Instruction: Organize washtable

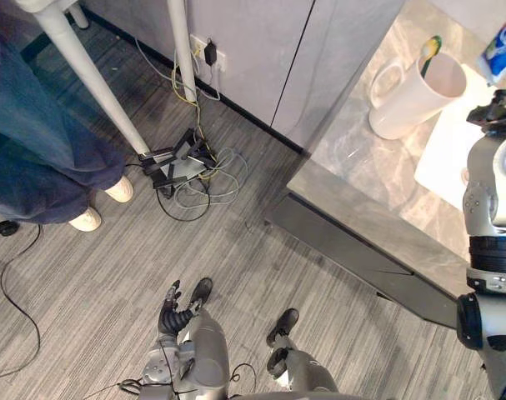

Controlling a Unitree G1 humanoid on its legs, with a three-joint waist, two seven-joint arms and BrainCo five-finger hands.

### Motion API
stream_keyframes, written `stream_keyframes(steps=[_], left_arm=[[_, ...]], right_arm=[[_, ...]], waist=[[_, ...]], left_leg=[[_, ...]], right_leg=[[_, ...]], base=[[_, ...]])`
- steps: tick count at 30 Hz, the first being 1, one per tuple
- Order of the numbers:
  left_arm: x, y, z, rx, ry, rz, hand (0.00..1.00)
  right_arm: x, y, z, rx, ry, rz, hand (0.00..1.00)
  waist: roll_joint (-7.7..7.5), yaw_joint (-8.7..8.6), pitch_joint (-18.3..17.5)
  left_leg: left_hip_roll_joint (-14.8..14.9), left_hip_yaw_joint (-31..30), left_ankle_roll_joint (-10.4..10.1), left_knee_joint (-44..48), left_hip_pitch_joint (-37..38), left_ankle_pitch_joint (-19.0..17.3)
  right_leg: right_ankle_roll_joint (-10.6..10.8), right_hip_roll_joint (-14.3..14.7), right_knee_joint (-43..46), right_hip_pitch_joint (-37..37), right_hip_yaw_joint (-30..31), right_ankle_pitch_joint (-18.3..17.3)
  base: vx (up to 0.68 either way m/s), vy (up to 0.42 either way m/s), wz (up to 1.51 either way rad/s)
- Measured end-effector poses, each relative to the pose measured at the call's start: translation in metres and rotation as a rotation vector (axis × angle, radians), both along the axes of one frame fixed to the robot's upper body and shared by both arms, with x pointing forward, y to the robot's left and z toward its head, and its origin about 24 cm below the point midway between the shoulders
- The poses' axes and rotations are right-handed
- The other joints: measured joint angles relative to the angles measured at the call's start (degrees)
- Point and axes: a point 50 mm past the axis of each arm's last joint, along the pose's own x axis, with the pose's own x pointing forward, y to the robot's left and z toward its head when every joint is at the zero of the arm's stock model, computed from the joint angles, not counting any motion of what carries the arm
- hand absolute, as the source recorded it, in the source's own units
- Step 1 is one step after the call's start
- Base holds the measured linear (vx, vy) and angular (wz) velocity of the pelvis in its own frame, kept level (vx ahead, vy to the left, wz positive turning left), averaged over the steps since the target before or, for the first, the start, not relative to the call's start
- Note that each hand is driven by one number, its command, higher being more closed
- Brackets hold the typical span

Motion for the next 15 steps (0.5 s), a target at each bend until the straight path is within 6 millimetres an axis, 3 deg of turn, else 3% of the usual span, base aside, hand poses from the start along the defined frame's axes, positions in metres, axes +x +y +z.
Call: stream_keyframes(steps=[15], left_arm=[[0.001, 0.004, 0.000, 0.003, -0.008, 0.066, 0.00]], right_arm=[[-0.012, -0.003, -0.008, 0.024, -0.029, -0.024, 1.00]], waist=[[0.02, -0.07, 0.02]], left_leg=[[0.00, 0.46, 0.00, 0.09, -1.67, -0.01]], right_leg=[[-0.10, -0.11, 0.11, -1.94, 0.27, 0.08]], base=[[0.00, -0.003, -0.01]])
